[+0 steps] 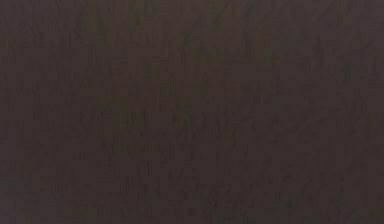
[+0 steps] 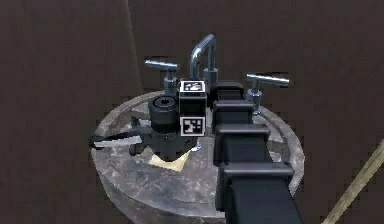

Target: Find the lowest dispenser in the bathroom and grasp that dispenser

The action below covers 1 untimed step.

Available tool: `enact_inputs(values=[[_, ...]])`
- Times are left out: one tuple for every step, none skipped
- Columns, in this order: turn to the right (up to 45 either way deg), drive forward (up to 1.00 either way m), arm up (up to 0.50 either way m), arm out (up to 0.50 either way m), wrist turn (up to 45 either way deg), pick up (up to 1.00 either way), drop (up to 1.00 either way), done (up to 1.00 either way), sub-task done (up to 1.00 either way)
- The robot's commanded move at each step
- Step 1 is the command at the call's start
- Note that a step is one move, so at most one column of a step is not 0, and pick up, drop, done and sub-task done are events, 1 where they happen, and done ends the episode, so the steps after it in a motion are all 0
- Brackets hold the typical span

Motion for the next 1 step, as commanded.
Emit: enact_inputs(values=[[0.0, 0.00, 0.00, 0.00, 42.0, 0.00, 0.00, 0.00, 0.00]])
